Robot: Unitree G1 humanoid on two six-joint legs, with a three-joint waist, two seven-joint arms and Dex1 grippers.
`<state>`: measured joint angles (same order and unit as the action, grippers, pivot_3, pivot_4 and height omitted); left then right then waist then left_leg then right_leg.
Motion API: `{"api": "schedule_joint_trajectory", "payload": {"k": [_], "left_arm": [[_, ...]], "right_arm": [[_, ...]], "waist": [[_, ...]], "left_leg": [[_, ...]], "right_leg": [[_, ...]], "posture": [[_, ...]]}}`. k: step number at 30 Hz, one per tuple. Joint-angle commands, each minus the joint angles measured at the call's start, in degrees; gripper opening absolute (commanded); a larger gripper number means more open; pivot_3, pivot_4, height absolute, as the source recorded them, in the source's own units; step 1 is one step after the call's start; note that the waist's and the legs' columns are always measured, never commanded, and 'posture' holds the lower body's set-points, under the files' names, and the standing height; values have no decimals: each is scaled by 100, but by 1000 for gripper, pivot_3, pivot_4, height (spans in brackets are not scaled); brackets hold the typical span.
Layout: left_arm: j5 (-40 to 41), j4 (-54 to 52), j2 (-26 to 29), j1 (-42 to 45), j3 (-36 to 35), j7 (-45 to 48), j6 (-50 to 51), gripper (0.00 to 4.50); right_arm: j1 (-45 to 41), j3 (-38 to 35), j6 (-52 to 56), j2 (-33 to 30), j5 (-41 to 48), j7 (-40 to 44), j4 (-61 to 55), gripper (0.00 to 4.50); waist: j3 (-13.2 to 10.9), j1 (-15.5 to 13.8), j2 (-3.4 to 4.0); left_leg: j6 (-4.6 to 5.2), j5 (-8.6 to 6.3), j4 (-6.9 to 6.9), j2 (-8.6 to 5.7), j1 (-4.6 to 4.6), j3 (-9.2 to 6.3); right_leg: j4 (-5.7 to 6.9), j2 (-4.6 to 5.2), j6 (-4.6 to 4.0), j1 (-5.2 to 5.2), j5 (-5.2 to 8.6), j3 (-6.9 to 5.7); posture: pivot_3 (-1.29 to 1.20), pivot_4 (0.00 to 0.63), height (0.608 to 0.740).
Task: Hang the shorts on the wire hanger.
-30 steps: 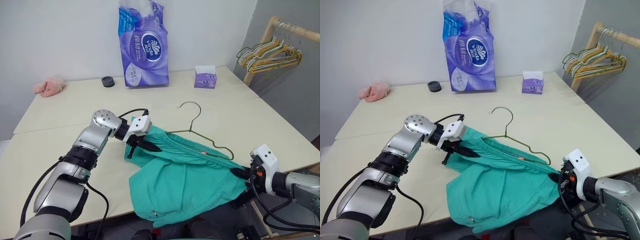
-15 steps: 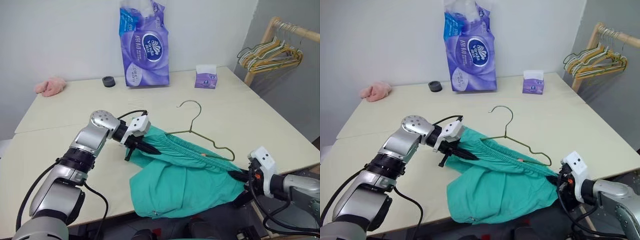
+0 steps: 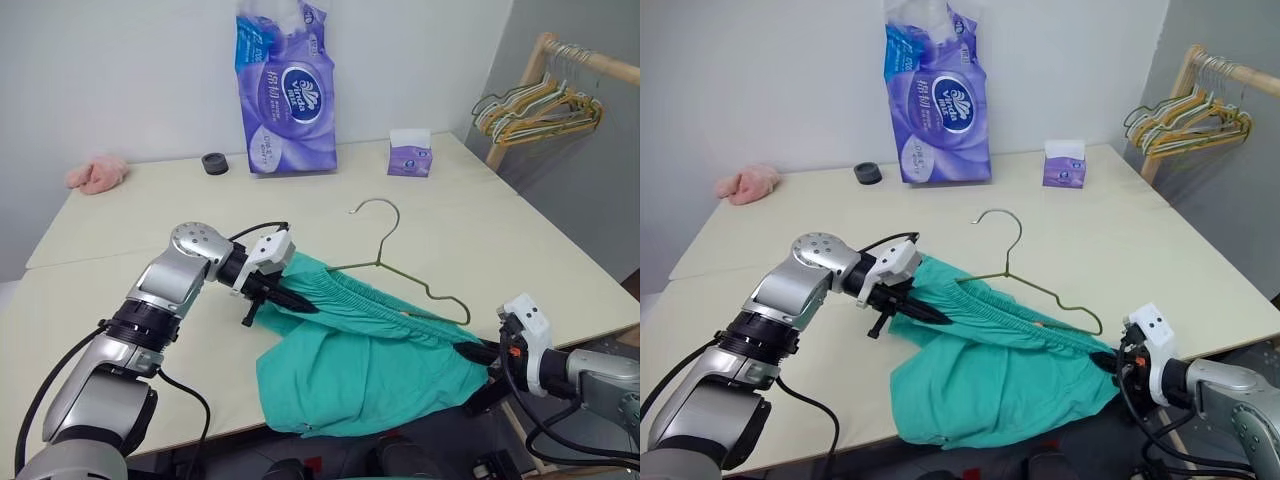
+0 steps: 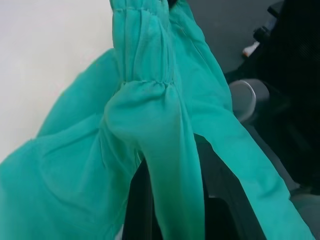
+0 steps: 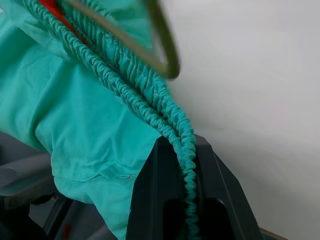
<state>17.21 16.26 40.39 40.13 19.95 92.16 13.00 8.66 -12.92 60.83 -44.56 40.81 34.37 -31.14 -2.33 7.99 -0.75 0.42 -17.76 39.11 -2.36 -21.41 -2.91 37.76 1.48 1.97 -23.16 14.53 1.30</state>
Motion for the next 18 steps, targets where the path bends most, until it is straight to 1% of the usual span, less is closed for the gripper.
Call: {"api": "schedule_joint_trajectory", "payload": {"k": [1, 4, 11, 15, 18], "left_arm": [[-26, 62, 258, 45, -149, 34, -275, 0], [-178, 189, 205, 58, -147, 30, -457, 0], [-833, 772, 118, 128, -61, -185, -1348, 0], [-1182, 1088, -69, 213, -60, -560, -1878, 0], [-1396, 903, -351, 149, 2, -937, -1947, 0]], "right_arm": [[21, -321, 115, -202, -162, -157, 178, 20], [2, -288, 100, -234, -172, -146, 127, 20], [88, -236, 4, -515, -194, 27, -197, 20], [119, -186, -88, -872, -212, 253, -367, 20], [-326, 148, -235, -1361, -321, 531, -415, 20]], "waist": [[0, -18, 0], [0, -12, 0], [0, -7, 0], [0, -14, -1], [-1, 1, 0]], "left_leg": [[0, 0, 1, -1, -1, 0], [0, 0, 2, -2, -1, 0], [0, 0, 1, -2, 0, 2], [0, 0, 2, -3, 0, 2], [0, 0, 2, -3, 0, 4]], "right_leg": [[0, 0, 0, 0, 0, 0], [-1, 1, 0, 2, 0, 0], [-1, 0, 0, 1, 0, 0], [-2, 1, 0, 3, 0, -1], [-2, 1, 0, 3, 0, 0]], "posture": [[-241, 41, 740], [-243, 41, 740], [-250, 41, 740], [-253, 41, 740], [-264, 40, 740]]}}
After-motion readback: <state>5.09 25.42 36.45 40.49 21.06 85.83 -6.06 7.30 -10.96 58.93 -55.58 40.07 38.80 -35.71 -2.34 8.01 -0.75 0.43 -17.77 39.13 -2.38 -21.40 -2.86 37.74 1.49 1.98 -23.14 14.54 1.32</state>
